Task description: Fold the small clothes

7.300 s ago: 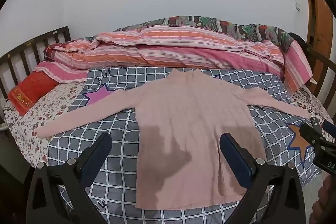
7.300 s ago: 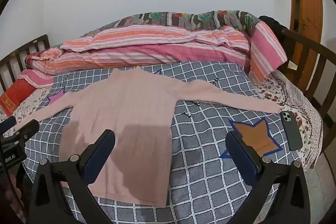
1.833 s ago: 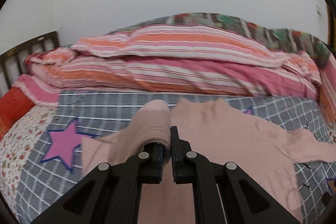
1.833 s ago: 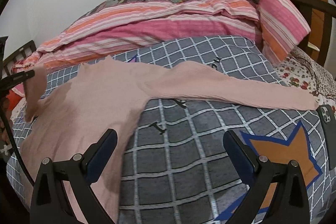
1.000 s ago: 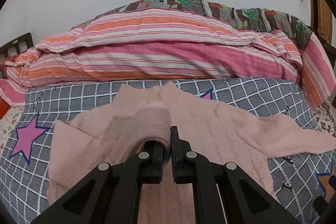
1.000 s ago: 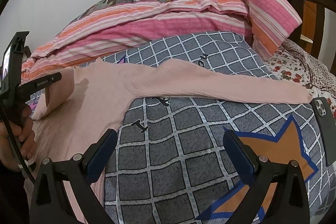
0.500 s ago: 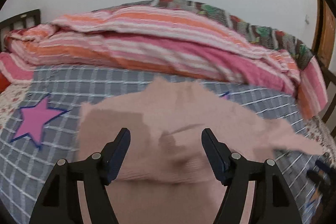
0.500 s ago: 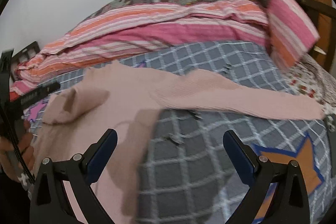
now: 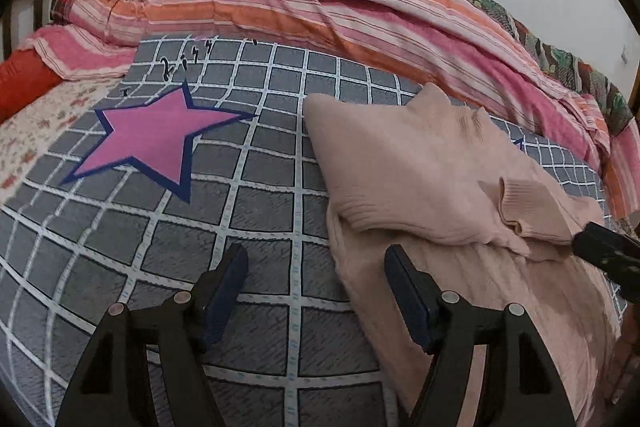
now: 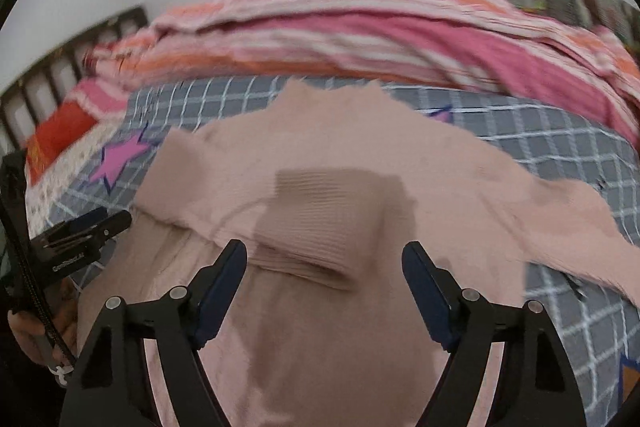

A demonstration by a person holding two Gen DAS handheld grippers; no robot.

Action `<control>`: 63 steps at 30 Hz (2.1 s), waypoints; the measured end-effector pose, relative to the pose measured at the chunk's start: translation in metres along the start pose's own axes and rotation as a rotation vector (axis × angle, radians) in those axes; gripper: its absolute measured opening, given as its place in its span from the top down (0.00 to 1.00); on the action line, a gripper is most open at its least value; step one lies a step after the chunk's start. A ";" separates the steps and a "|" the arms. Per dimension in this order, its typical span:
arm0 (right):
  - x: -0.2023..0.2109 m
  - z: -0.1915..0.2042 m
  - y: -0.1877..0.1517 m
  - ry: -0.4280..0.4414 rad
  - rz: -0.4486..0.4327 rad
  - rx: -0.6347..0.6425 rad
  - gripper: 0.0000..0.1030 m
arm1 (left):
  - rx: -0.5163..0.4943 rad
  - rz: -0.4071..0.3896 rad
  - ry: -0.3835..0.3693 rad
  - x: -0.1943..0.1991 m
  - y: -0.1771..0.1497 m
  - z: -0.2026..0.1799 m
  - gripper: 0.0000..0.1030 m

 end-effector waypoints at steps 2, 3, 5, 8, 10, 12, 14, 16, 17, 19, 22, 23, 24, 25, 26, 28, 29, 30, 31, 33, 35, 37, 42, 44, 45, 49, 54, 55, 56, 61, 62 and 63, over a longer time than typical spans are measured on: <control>-0.009 0.015 0.000 -0.045 -0.001 0.062 0.23 | -0.012 -0.018 -0.023 0.001 0.000 -0.002 0.30; -0.012 0.018 0.001 -0.062 0.003 0.080 0.23 | -0.018 -0.022 -0.031 0.001 -0.001 -0.003 0.30; -0.024 0.030 0.001 -0.112 0.028 0.145 0.24 | -0.020 -0.024 -0.036 0.000 -0.002 -0.004 0.30; -0.038 0.038 -0.001 -0.200 0.038 0.226 0.45 | -0.006 -0.042 -0.070 0.003 -0.002 -0.001 0.30; -0.040 0.034 0.001 -0.194 0.042 0.229 0.90 | 0.010 -0.052 -0.094 0.005 -0.003 0.002 0.30; -0.033 0.023 0.008 -0.189 0.015 0.192 0.93 | 0.026 -0.059 -0.108 0.006 -0.003 0.004 0.30; -0.021 -0.001 0.018 -0.185 -0.034 0.106 0.94 | 0.033 -0.064 -0.117 0.006 -0.003 0.005 0.30; -0.015 -0.040 0.026 -0.214 -0.049 -0.001 0.94 | 0.031 -0.064 -0.116 0.006 -0.003 0.005 0.30; -0.016 -0.058 0.026 -0.219 -0.037 -0.048 0.94 | 0.028 -0.063 -0.116 0.006 -0.002 0.005 0.30; -0.024 -0.088 0.021 -0.219 0.022 -0.094 0.90 | 0.021 -0.062 -0.117 0.006 -0.003 0.004 0.30; -0.030 -0.107 0.007 -0.228 0.076 -0.102 0.79 | 0.015 -0.063 -0.118 0.006 -0.002 0.003 0.30; -0.031 -0.109 0.005 -0.224 0.080 -0.105 0.78 | 0.015 -0.062 -0.119 0.006 -0.002 0.002 0.30; -0.032 -0.112 0.001 -0.222 0.088 -0.110 0.74 | 0.016 -0.061 -0.121 0.006 -0.002 0.003 0.30; -0.035 -0.114 -0.002 -0.214 0.103 -0.119 0.69 | 0.020 -0.058 -0.121 0.006 -0.002 0.003 0.30; -0.037 -0.115 -0.002 -0.204 0.116 -0.128 0.66 | 0.023 -0.051 -0.122 0.005 -0.001 0.003 0.29; -0.042 -0.119 -0.008 -0.179 0.144 -0.152 0.65 | 0.025 -0.016 -0.126 0.002 0.003 0.000 0.29; -0.045 -0.121 -0.009 -0.168 0.155 -0.160 0.65 | 0.025 0.000 -0.137 0.000 0.007 -0.003 0.29; -0.047 -0.121 -0.010 -0.157 0.165 -0.166 0.65 | 0.025 0.020 -0.147 -0.004 0.014 -0.006 0.29; -0.050 -0.122 -0.010 -0.145 0.175 -0.173 0.66 | 0.025 0.027 -0.148 -0.006 0.018 -0.008 0.29; -0.051 -0.125 -0.007 -0.123 0.162 -0.179 0.94 | 0.045 0.023 -0.136 -0.013 0.031 -0.010 0.29; -0.049 -0.126 0.001 -0.090 0.133 -0.189 0.95 | 0.061 0.012 -0.144 -0.016 0.038 -0.011 0.29; -0.043 -0.128 0.019 -0.073 0.068 -0.191 0.95 | 0.070 0.009 -0.152 -0.019 0.045 -0.016 0.29; -0.033 -0.150 0.041 -0.067 -0.034 -0.252 0.95 | -0.010 -0.009 -0.161 -0.021 0.058 -0.044 0.29; -0.047 -0.150 0.034 -0.100 0.030 -0.228 0.95 | -0.029 0.000 -0.153 -0.026 0.062 -0.050 0.29; -0.055 -0.150 0.029 -0.107 0.061 -0.219 0.95 | -0.034 0.012 -0.157 -0.030 0.064 -0.053 0.29; -0.063 -0.149 0.009 -0.114 0.151 -0.170 0.88 | -0.073 0.121 -0.115 -0.059 0.056 -0.055 0.29; -0.015 -0.179 -0.004 -0.186 0.060 -0.190 0.56 | -0.116 0.171 -0.024 -0.072 0.040 -0.052 0.28; -0.008 -0.189 -0.012 -0.200 0.054 -0.201 0.56 | -0.109 0.170 -0.024 -0.069 0.039 -0.051 0.28; -0.002 -0.200 -0.018 -0.212 0.053 -0.214 0.56 | -0.099 0.166 -0.033 -0.064 0.037 -0.050 0.28; 0.031 -0.279 -0.064 -0.296 0.044 -0.343 0.38 | -0.057 0.114 -0.065 -0.038 0.020 -0.037 0.27; 0.035 -0.293 -0.073 -0.311 0.047 -0.369 0.36 | -0.055 0.102 -0.067 -0.034 0.016 -0.036 0.27; 0.036 -0.303 -0.080 -0.322 0.054 -0.390 0.33 | -0.059 0.089 -0.072 -0.028 0.010 -0.035 0.27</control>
Point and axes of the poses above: each gripper's, at about its wrist camera, not at the fingertips, and x roughly against the way its jaws point, z to its left, y to its top, the point moved 4 cm from there along -x, roughly the way its jaws point, and after that the axes turned 13 degrees about -y, right-handed, at the moved point
